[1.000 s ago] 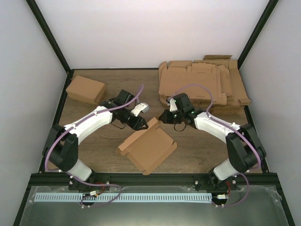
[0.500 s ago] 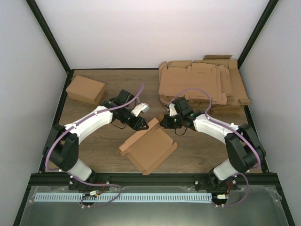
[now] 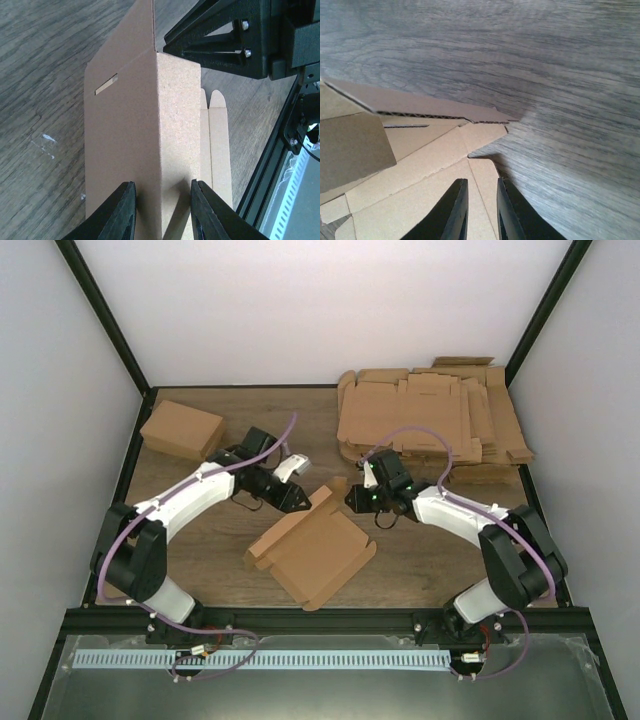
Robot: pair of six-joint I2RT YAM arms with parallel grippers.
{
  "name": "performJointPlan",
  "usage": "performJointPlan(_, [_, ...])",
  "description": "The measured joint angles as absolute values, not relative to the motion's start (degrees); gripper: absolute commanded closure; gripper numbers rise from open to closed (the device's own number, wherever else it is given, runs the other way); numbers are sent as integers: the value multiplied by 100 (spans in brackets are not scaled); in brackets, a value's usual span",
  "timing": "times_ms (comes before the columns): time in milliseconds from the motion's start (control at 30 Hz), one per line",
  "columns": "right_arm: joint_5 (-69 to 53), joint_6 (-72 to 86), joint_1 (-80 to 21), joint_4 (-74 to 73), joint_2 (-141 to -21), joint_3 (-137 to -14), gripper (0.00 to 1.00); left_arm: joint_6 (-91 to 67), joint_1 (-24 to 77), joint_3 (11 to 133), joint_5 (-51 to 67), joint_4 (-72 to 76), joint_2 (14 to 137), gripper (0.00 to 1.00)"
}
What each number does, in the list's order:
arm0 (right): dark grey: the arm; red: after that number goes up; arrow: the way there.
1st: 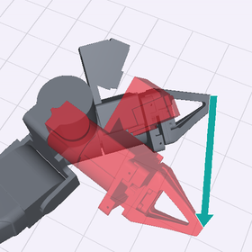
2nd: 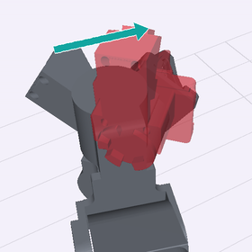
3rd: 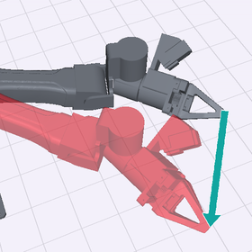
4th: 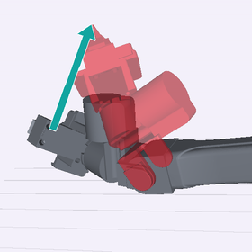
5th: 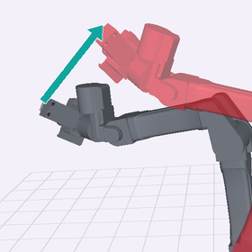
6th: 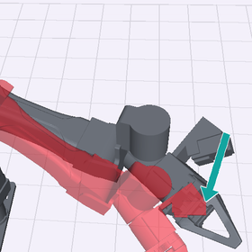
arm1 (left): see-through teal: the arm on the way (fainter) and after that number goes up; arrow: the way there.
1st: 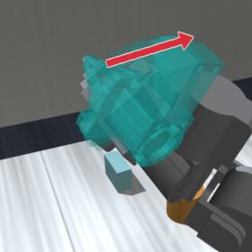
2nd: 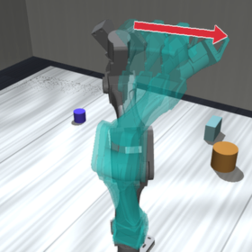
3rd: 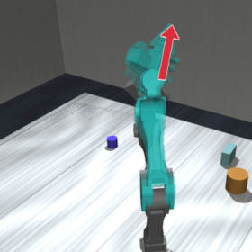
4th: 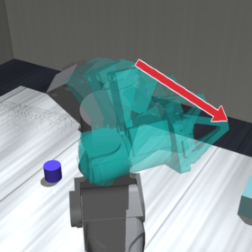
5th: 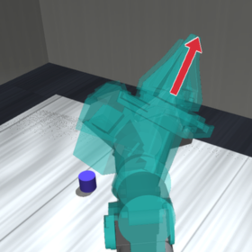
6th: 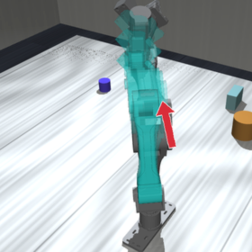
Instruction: Fold the paper box
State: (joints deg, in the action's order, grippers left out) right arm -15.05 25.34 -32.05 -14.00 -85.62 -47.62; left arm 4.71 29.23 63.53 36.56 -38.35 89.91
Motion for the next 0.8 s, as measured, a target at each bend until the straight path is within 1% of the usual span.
performJointPlan(200, [-1780, 2722, -3205, -794, -8873, -4692, 78, 471, 2775, 6353, 3756, -3844, 8995, 67])
performJointPlan(567, [-1940, 2923, -3055, -34, -9642, -4720, 77, 475, 2735, 6353, 3804, -3846, 9026, 67])
performJointPlan(800, [-1994, 2897, -2965, 69, -9983, -4989, 70, 475, 2735, 6353, 3798, -3830, 9070, 67])
